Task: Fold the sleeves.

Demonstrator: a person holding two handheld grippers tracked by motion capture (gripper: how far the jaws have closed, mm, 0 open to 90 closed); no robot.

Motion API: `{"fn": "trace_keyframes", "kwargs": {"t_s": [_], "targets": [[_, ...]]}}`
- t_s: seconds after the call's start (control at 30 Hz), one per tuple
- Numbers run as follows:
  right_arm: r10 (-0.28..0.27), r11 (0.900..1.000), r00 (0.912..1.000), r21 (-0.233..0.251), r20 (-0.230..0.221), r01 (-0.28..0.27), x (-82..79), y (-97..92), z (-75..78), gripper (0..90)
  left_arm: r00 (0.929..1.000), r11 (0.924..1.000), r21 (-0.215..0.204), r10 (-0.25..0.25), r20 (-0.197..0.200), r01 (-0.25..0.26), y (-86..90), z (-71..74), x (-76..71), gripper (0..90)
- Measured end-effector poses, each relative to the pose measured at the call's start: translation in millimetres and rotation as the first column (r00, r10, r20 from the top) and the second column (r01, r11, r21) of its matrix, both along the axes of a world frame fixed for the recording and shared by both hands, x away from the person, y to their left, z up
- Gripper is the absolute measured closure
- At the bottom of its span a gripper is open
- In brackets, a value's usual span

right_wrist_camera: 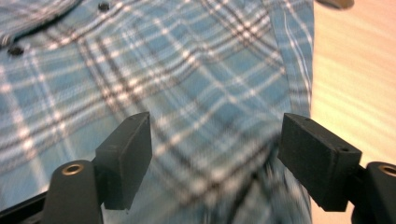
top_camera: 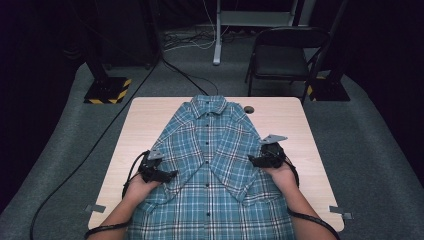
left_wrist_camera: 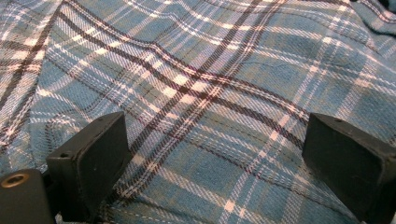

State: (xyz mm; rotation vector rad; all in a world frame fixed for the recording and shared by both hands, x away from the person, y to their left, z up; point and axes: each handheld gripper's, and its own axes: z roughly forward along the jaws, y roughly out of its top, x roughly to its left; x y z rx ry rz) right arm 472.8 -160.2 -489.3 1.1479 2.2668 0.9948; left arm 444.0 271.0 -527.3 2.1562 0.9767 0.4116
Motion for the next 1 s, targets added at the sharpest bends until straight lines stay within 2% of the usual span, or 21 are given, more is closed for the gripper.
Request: {"fn": "trace_keyframes", "kwargs": {"t_s": [0.07, 0.17, 0.2, 0.23, 0.27, 0.37, 0.4, 0.47, 0.6, 0.67, 0.7, 0.73, 0.77, 0.8, 0.83, 0.9, 1.0], "targets": [[0.000, 1.0000, 0.9999, 0.004, -0.010, 0.000, 7.8, 4.3, -2.9, 24.4, 1.0000, 1.0000, 0.000, 0.000, 0.000, 0.000, 0.0, 0.0, 0.0, 7.0], [-0.030, 0.9993, 0.9977, -0.025, -0.061, 0.028, 17.1, 6.5, -14.8, 24.3, 1.0000, 1.0000, 0.000, -0.001, 0.000, 0.001, 0.1, 0.0, 0.0, 7.0], [-0.043, 0.9986, 0.9951, -0.035, -0.089, 0.040, 19.1, 5.6, -20.1, 23.9, 1.0000, 1.0000, 0.000, 0.000, 0.000, 0.000, 0.1, 0.0, -0.1, 7.0], [-0.053, 0.9985, 0.9929, -0.021, -0.107, 0.051, 20.3, 3.5, -25.9, 21.8, 1.0000, 1.0000, 0.000, 0.000, 0.000, 0.000, 0.1, 0.0, -0.1, 7.0], [-0.046, 0.9988, 0.9945, 0.011, -0.094, 0.047, 20.1, -0.4, -27.7, 23.4, 1.0000, 1.0000, 0.002, -0.002, 0.000, 0.002, 0.2, 0.1, -0.1, 7.0], [-0.049, 0.9988, 0.9927, -0.005, -0.110, 0.048, 17.9, -4.4, -24.0, 24.0, 1.0000, 1.0000, 0.003, -0.002, 0.001, 0.002, 0.3, 0.1, -0.2, 7.0], [-0.054, 0.9985, 0.9928, -0.015, -0.107, 0.053, 15.1, -4.2, -20.5, 24.5, 1.0000, 1.0000, 0.003, -0.002, 0.001, 0.002, 0.3, 0.1, -0.2, 7.0], [-0.033, 0.9993, 0.9969, -0.019, -0.072, 0.031, 6.3, -3.6, -11.8, 24.2, 1.0000, 1.0000, 0.003, -0.002, 0.001, 0.002, 0.2, 0.1, -0.2, 7.0], [0.043, 0.9986, 0.9986, 0.033, -0.030, -0.042, -20.7, 3.6, 0.8, 22.6, 1.0000, 1.0000, 0.002, -0.001, 0.000, 0.001, 0.1, 0.1, -0.1, 7.0], [0.075, 0.9961, 0.9967, 0.048, -0.031, -0.074, -33.2, 8.2, -3.7, 22.8, 1.0000, 1.0000, 0.003, -0.001, 0.001, 0.001, 0.1, 0.1, -0.2, 6.9], [0.084, 0.9958, 0.9960, 0.039, -0.032, -0.083, -37.9, 10.6, -8.7, 22.9, 1.0000, 1.0000, 0.004, -0.001, 0.000, 0.001, 0.1, 0.1, -0.2, 6.9], [0.097, 0.9953, 0.9943, 0.012, -0.044, -0.096, -41.0, 13.3, -14.7, 23.0, 1.0000, 1.0000, 0.003, -0.001, 0.000, 0.001, 0.1, 0.1, -0.2, 6.9], [0.110, 0.9930, 0.9925, -0.037, -0.053, -0.112, -42.9, 16.3, -21.4, 23.3, 1.0000, 1.0000, 0.004, 0.000, 0.000, 0.000, 0.0, 0.1, -0.2, 6.9], [0.119, 0.9903, 0.9917, -0.066, -0.049, -0.122, -44.1, 18.3, -27.5, 22.3, 1.0000, 1.0000, 0.005, 0.000, 0.000, 0.000, -0.1, 0.2, -0.2, 6.9], [0.123, 0.9916, 0.9914, -0.035, -0.045, -0.125, -43.8, 16.8, -29.5, 22.3, 1.0000, 1.0000, 0.005, 0.001, 0.000, -0.001, -0.2, 0.1, -0.2, 6.8], [0.110, 0.9939, 0.9911, 0.000, -0.075, -0.110, -40.5, 12.4, -29.7, 23.8, 1.0000, 1.0000, 0.005, 0.000, -0.001, 0.000, -0.2, 0.2, -0.1, 6.7], [0.072, 0.9974, 0.9941, -0.004, -0.081, -0.072, -44.0, 11.5, -24.0, 24.3, 1.0000, 1.0000, 0.003, -0.003, -0.003, 0.003, 0.0, 0.2, 0.2, 6.5]]}}
